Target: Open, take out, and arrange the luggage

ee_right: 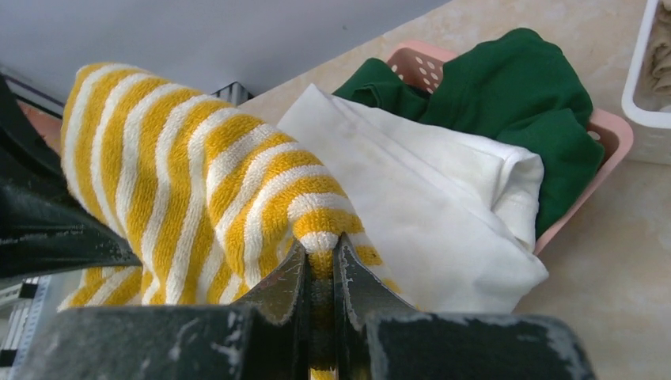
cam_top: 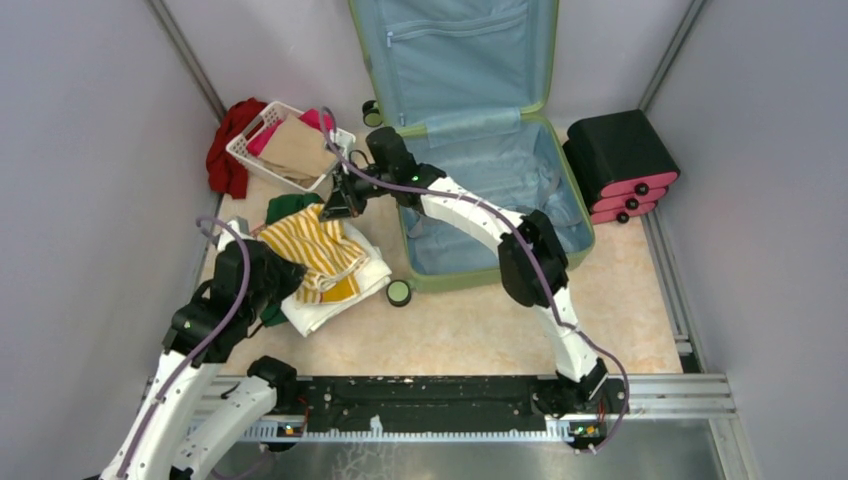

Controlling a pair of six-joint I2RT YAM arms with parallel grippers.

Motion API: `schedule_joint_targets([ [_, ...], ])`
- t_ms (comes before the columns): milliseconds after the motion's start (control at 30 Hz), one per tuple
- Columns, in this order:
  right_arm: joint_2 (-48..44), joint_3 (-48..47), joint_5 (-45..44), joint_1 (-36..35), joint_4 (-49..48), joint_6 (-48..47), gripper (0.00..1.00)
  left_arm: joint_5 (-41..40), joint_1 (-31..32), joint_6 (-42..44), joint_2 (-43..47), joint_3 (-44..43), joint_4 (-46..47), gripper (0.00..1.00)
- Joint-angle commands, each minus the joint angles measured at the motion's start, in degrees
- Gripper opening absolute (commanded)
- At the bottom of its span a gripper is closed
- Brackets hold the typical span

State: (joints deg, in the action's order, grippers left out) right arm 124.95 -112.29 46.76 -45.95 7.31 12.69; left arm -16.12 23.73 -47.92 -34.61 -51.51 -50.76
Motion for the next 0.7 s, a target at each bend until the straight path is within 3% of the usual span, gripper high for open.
schedule_joint_targets([
  [0, 4.7, -7.8, -6.3, -1.7, 4.5, -0.3, 0.00, -5.9, -0.3, -3.4, 0.5, 3.0, -4.1, 0.00],
  [67, 6.6, -10.4, -9.0, -2.7, 6.7, -1.3, 0.02, -7.2, -0.3, -5.0, 0.7, 3.7, -5.2, 0.01],
  [167, 8.4, -11.8, -13.7, -4.0, 7.0, -1.4, 0.11, -9.2, -0.3, -8.2, 0.8, 4.3, -7.5, 0.44],
  [233, 9.3, -12.9, -16.2, -4.5, 7.2, -1.9, 0.24, -10.4, -0.3, -10.2, 0.8, 3.8, -9.4, 0.61],
  [333, 10.5, -16.1, -19.2, -4.6, 9.1, -3.0, 0.43, -13.1, -0.3, -13.4, 0.8, 0.4, -14.4, 0.95],
  [500, 7.1, -18.8, -21.8, -3.0, 11.3, -6.6, 0.62, -14.1, -0.3, -12.4, 1.8, -8.4, -19.2, 0.99],
  [600, 3.5, -19.2, -19.0, -1.1, 13.1, -9.8, 0.67, -10.0, -0.3, -4.3, 4.2, -11.6, -15.2, 0.99],
  [667, 0.4, -17.9, -13.5, 1.1, 14.3, -13.1, 0.69, -3.0, -0.3, 4.4, 7.3, -11.1, -7.3, 0.99],
])
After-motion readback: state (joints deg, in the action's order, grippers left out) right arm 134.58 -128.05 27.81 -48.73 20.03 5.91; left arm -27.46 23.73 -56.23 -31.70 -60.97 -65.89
